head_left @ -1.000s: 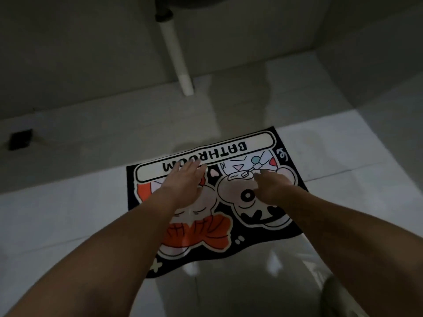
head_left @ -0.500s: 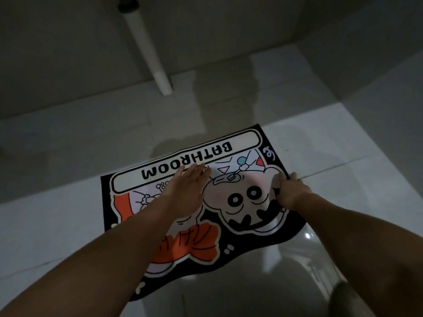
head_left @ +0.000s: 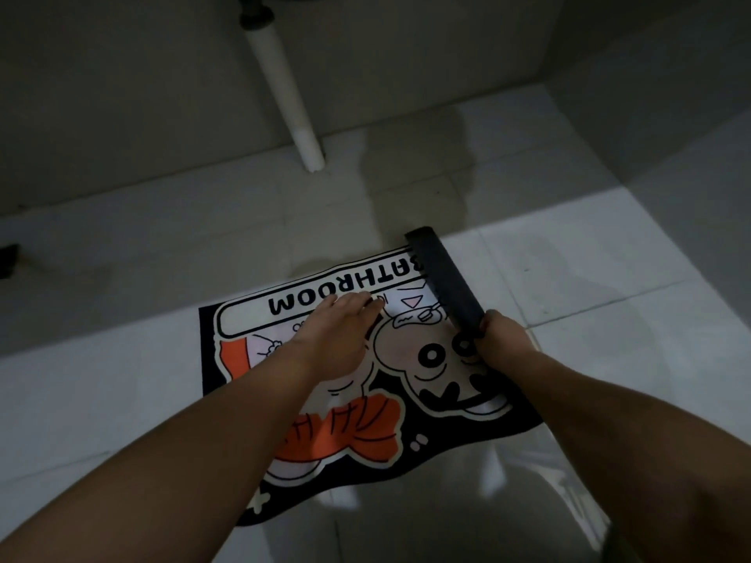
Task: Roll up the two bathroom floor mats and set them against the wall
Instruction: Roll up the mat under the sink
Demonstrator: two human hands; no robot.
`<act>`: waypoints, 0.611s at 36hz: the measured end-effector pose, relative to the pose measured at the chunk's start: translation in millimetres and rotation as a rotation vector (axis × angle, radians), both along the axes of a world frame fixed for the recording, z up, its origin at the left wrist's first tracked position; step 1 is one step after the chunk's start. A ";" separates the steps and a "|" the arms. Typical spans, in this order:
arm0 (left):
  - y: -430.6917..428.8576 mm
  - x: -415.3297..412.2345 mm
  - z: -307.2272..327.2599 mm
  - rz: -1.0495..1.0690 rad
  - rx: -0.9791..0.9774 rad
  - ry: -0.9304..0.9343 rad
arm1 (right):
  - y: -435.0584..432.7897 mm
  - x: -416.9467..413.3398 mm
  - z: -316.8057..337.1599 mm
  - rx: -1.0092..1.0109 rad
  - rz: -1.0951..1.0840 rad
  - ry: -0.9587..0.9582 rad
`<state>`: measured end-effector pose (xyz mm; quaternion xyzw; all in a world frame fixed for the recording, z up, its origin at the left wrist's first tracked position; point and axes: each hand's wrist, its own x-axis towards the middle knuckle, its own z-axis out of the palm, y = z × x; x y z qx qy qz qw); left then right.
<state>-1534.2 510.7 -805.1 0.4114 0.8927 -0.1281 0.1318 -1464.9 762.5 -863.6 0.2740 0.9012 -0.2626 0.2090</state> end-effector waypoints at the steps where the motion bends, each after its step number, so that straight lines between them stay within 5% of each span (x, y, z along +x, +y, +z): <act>1: -0.9 -0.3 2.0 0.016 0.030 -0.009 | -0.6 0.9 0.0 0.028 -0.001 0.034; 7: 1.1 -5.0 11.4 0.102 0.253 -0.075 | -4.9 -4.2 25.3 -0.007 -0.042 0.168; 22: 44.8 -48.4 108.9 0.209 0.602 0.089 | -17.8 -68.0 231.7 -0.160 0.656 0.356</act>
